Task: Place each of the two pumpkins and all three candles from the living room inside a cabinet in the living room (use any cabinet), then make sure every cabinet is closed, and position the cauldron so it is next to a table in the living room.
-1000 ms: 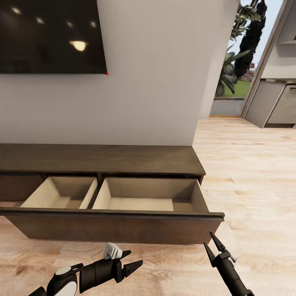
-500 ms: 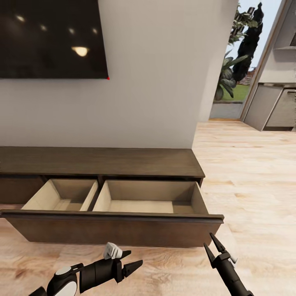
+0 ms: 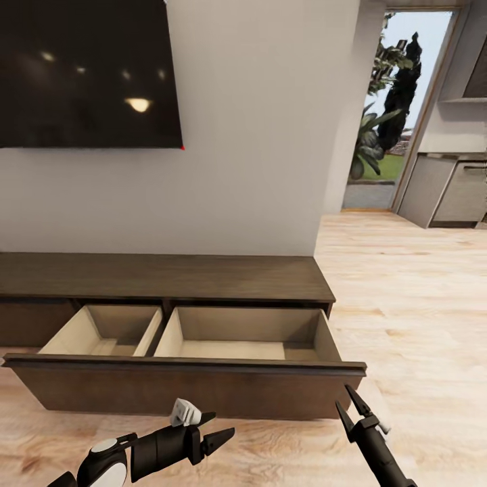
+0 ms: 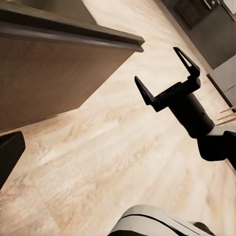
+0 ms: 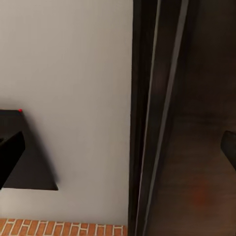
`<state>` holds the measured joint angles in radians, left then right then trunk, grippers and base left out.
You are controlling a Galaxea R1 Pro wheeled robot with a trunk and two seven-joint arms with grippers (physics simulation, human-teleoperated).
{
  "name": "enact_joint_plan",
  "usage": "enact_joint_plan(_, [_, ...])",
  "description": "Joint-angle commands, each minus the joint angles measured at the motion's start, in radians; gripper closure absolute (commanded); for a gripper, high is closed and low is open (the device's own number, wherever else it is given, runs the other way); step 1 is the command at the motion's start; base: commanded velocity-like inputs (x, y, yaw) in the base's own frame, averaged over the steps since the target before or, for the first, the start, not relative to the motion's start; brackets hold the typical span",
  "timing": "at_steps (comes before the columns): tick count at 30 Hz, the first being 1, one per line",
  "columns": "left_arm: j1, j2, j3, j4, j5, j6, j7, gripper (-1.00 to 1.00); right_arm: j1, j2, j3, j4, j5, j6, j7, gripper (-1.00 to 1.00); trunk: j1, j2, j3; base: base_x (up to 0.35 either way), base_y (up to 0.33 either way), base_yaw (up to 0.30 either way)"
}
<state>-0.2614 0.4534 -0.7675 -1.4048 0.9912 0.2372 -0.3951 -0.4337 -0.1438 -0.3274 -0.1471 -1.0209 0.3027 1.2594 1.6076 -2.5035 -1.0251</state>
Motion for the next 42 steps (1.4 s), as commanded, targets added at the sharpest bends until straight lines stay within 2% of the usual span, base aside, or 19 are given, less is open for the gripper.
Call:
enact_joint_plan(1, [-0.001,0.001,-0.001,0.0,0.01,0.007,0.0,-1.0,0.0,0.0,0.005,0.001,-0.01,0.01,-0.001,-1.0,-0.001,0.0,0.003,0.0,0.0,0.0])
enact_joint_plan(6, [-0.001,0.001,-0.001,0.0,0.01,0.007,0.0,-1.0,0.0,0.0,0.005,0.001,-0.006,0.01,-0.023,-1.0,-0.003,0.001,0.022,0.0,0.0,0.0])
enact_joint_plan(11, [-0.001,0.001,-0.001,0.0,0.011,0.007,0.0,-1.0,0.011,0.0,0.005,0.001,0.023,0.011,-0.034,-1.0,-0.005,0.002,0.042,0.0,0.0,0.0])
enact_joint_plan(18, [-0.001,0.001,-0.001,-0.001,0.011,0.007,0.002,-1.0,0.022,-0.001,0.004,0.001,0.034,0.014,-0.043,-1.0,-0.013,0.014,0.068,0.0,0.0,0.0])
enact_joint_plan(32, [-0.001,0.001,-0.001,-0.002,0.009,0.006,0.004,-1.0,0.032,0.0,-0.005,0.001,0.029,0.016,-0.048,-1.0,-0.013,0.014,0.068,-0.093,0.0,0.0])
enact_joint_plan(35, [-0.001,0.001,-0.001,-0.002,0.007,0.006,0.001,-1.0,0.033,0.0,-0.006,0.001,0.026,0.016,-0.083,-1.0,-0.013,0.014,0.068,-0.158,0.0,0.0])
enact_joint_plan(37, [-0.001,0.001,-0.001,-0.002,0.007,0.005,0.0,-1.0,0.033,0.001,-0.007,-0.003,0.023,0.016,-0.13,-1.0,-0.013,0.014,0.068,-0.071,0.0,0.0])
enact_joint_plan(42, [-0.001,0.001,-0.001,-0.003,0.007,0.005,-0.002,-1.0,0.033,0.002,-0.007,-0.006,0.021,0.015,-0.158,-1.0,-0.013,0.014,0.068,-0.028,0.0,0.0])
